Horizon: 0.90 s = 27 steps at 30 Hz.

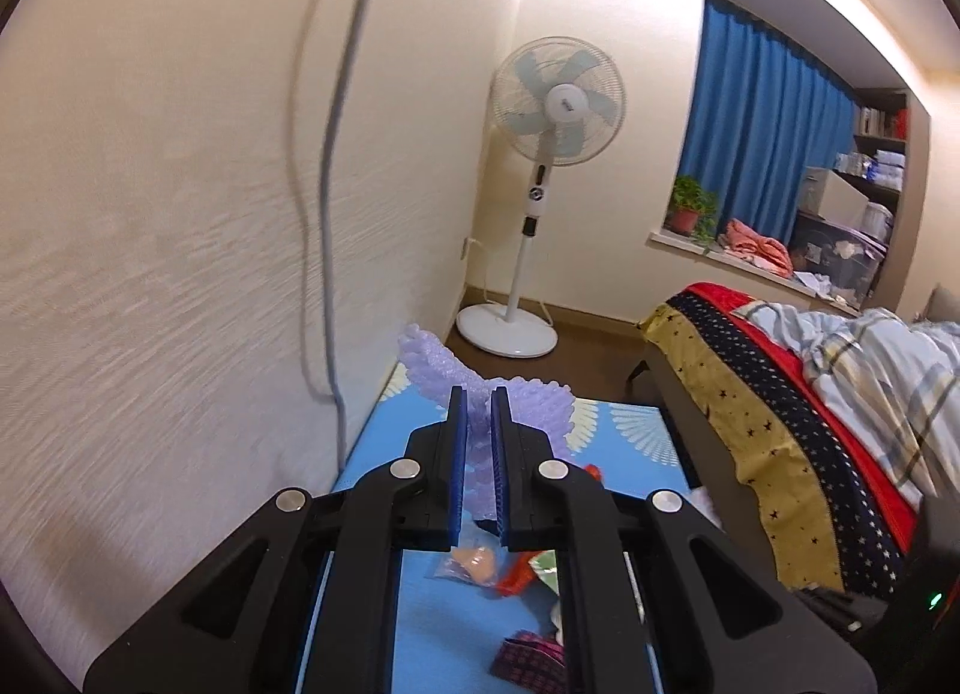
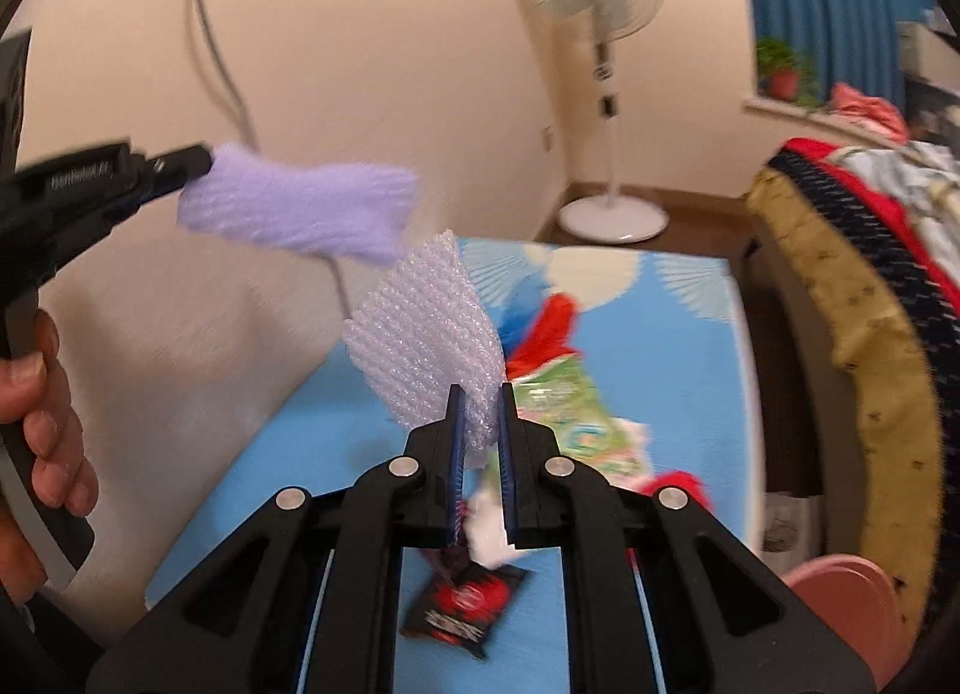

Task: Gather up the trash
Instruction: 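Carry both held mesh sleeves over the pink bin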

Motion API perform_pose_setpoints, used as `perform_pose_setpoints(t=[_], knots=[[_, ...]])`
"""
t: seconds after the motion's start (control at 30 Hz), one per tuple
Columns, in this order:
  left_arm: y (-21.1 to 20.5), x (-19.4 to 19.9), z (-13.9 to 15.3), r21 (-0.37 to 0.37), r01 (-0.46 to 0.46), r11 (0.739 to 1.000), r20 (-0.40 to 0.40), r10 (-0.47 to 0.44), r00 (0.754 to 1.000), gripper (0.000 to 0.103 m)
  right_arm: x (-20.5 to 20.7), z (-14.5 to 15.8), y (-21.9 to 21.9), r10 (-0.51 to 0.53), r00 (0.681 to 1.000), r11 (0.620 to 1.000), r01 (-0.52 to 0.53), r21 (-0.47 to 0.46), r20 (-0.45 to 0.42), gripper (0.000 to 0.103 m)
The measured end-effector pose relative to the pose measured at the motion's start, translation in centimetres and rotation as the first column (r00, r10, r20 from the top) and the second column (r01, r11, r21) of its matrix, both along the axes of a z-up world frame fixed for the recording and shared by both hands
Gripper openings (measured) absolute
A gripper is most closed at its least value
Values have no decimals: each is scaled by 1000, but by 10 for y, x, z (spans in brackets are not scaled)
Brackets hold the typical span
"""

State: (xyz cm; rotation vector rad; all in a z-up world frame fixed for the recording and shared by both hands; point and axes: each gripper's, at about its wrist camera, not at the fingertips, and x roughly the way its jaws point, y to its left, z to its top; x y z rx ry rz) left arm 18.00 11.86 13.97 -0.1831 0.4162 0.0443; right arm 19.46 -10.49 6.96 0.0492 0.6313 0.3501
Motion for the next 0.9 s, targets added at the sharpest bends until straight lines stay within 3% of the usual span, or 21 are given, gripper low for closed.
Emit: perform_pose_setpoints(t=[0.2,0.43,0.73,0.9], knots=[[-32,-31,10,23,61,998,29,-62,998,8,-44,19,-63,-119,992,993,120,-7,48,11],[-82,-71,-34,-27,151,988,-15,-151,988,8,-98,29,-140,-250,963,966,255,-44,100,11],[-148,-94,-66,-18,283,959,-37,-283,958,8,-136,-8,-221,-459,887,887,461,-33,57,11],[-177,-99,-79,-14,339,941,-50,-340,939,8,-139,-19,-242,-517,856,854,518,-53,36,11]])
